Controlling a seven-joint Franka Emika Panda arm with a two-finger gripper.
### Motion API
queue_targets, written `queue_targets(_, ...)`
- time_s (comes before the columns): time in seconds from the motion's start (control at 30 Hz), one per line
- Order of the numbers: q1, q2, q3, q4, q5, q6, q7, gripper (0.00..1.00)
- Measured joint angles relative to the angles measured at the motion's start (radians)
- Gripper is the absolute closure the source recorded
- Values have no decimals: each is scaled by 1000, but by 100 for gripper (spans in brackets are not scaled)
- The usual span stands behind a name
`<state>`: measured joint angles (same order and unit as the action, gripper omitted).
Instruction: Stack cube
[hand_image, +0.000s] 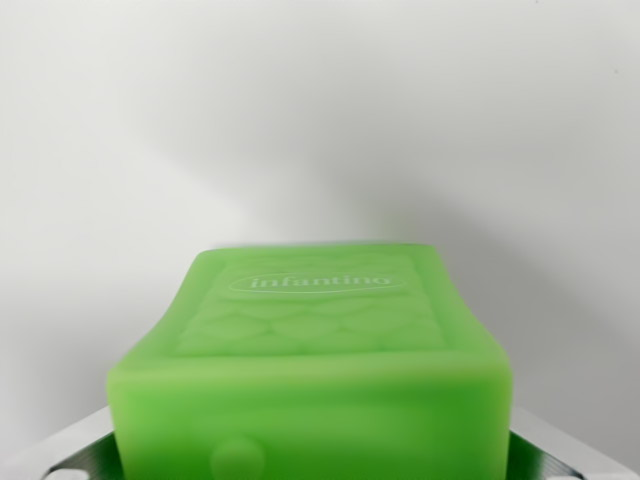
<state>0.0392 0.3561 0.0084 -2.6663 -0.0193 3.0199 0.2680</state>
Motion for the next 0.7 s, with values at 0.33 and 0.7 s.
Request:
queue_targets(0.33,0,-45,1,-10,0,-35,0,100)
queue_targets(0.7,-3,-110,4,-26,1,-83,-1,100)
